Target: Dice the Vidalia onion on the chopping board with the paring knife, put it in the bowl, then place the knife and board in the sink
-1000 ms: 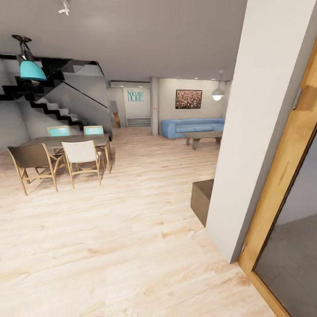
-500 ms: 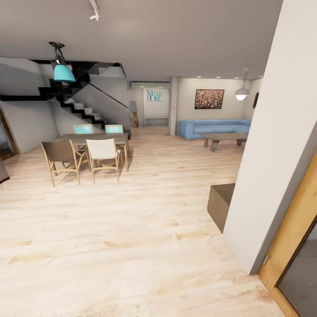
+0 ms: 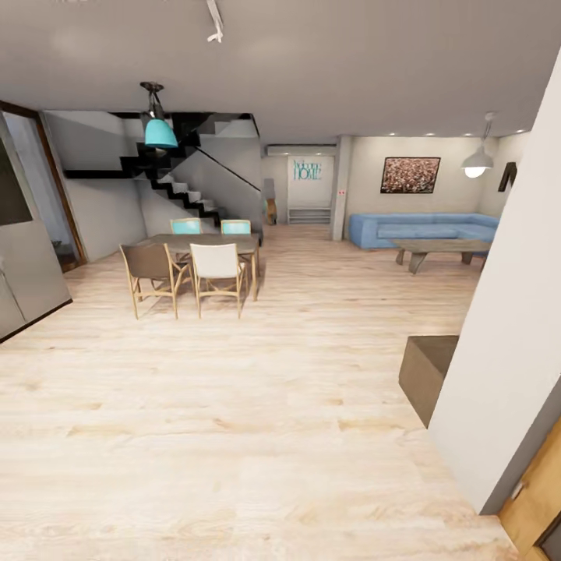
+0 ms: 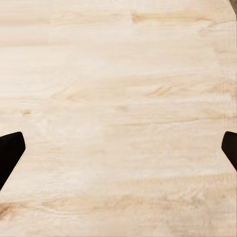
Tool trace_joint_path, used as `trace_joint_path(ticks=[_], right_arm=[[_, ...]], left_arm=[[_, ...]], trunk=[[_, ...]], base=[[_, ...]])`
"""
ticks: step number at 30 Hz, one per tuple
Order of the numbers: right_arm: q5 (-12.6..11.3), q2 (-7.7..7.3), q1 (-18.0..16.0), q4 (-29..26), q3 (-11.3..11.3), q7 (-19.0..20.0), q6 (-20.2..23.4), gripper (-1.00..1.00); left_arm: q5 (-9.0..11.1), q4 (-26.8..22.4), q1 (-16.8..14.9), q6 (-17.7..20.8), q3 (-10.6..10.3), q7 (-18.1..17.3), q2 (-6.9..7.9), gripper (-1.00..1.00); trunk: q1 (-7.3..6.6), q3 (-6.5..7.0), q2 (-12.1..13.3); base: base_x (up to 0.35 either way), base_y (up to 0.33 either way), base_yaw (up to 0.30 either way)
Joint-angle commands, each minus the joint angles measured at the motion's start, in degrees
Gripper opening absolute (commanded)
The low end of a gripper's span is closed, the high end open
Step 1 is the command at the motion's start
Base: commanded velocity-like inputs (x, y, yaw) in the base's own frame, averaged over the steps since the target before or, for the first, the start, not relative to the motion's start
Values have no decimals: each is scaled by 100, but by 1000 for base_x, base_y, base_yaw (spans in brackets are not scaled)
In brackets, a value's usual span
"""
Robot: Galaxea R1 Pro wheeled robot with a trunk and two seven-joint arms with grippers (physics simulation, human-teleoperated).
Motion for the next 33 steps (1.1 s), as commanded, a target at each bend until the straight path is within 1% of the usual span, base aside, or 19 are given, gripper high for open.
trace_joint_path(ticks=[1,19,24,33], right_arm=[[5,2,-3,3,1,-18,-16,100],[5,2,-3,3,5,-18,-17,100],[5,2,-3,6,5,-18,-16,100],[5,10,-3,6,5,-18,-22,100]], left_arm=[[9,-8,2,-7,1,1,-1,100],[10,3,2,-7,-5,1,-2,100],[4,95,2,-7,2,1,-9,100],[1,115,2,-7,4,1,-9,100]], trunk=[[0,-5,-2],[0,-5,-2],[0,-5,-2],[0,-5,-2]], base=[[0,0,277],[0,0,277],[0,0,277],[0,0,277]])
